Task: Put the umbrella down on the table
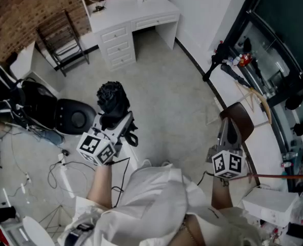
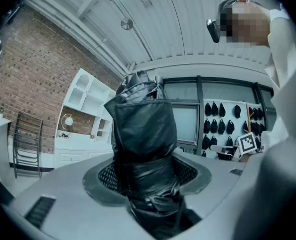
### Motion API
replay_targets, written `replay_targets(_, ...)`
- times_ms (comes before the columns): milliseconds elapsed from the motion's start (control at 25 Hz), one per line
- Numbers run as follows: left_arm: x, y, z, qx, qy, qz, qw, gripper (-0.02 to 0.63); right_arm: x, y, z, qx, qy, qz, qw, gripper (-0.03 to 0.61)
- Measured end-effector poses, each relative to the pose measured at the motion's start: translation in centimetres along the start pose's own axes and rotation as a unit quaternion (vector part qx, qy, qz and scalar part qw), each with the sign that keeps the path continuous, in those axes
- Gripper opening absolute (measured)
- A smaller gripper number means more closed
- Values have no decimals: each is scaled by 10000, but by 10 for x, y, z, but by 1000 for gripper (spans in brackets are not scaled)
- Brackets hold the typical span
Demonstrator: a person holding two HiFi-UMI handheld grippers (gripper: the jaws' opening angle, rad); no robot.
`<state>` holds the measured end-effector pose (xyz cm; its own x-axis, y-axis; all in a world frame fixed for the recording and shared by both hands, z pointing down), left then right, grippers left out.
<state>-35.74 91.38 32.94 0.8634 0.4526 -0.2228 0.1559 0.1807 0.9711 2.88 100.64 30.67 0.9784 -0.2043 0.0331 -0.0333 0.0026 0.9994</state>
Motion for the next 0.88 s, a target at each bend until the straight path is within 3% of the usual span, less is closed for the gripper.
replay_targets(880,-31,18,12,-234,339,43,9991,267,-31,22,17,-76,164,56,9998,18)
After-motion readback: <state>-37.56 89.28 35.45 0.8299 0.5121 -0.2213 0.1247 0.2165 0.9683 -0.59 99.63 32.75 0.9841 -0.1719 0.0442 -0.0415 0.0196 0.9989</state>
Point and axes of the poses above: the fingertips, and each gripper's own axes: z forward along the fingers, x to its right, y out of its underside, the point moved 5 cm from there along -z, backward along the fingers, and after that the axes turned 15 degrees about -y, right-handed, at the moved point
